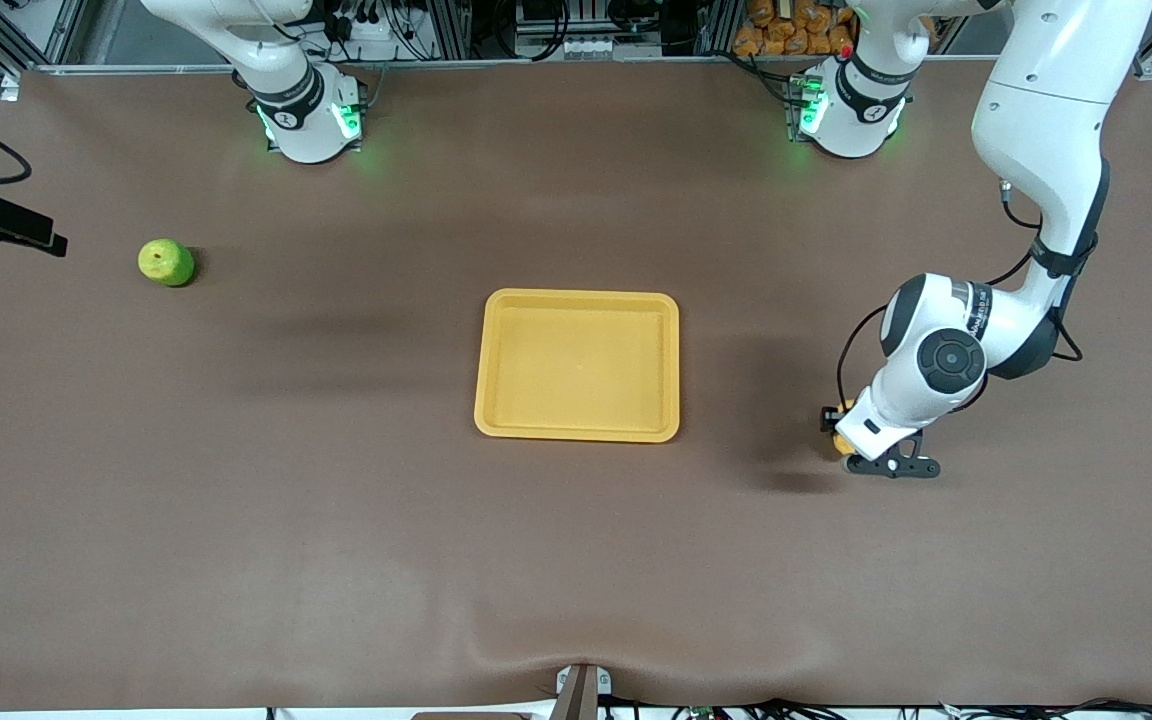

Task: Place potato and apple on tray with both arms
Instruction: 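Close the left gripper on the potato and lift it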

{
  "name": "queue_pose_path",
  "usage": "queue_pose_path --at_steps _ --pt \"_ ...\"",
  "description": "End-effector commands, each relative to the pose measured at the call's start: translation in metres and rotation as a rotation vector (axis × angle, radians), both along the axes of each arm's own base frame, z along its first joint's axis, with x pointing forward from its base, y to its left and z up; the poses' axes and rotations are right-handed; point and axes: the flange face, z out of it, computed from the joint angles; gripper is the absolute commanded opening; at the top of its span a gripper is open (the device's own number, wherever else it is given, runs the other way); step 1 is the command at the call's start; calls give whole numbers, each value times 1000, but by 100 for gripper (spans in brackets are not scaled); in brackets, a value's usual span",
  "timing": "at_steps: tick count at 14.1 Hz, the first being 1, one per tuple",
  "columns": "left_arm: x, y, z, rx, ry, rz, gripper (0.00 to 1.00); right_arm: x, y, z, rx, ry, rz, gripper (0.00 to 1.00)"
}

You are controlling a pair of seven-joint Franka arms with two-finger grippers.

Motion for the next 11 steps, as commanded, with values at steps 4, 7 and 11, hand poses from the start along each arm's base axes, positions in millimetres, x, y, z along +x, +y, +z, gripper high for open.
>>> queue_pose_path --at_steps 4,7,11 --pt "18 -33 31 -25 -84 174 0 9 -14 -26 -5 74 -13 100" --pt "8 -84 40 -17 -72 225 0 5 -35 -36 9 116 -26 100" --pt "-6 -162 77 30 -40 312 0 0 -62 -57 25 164 -57 100"
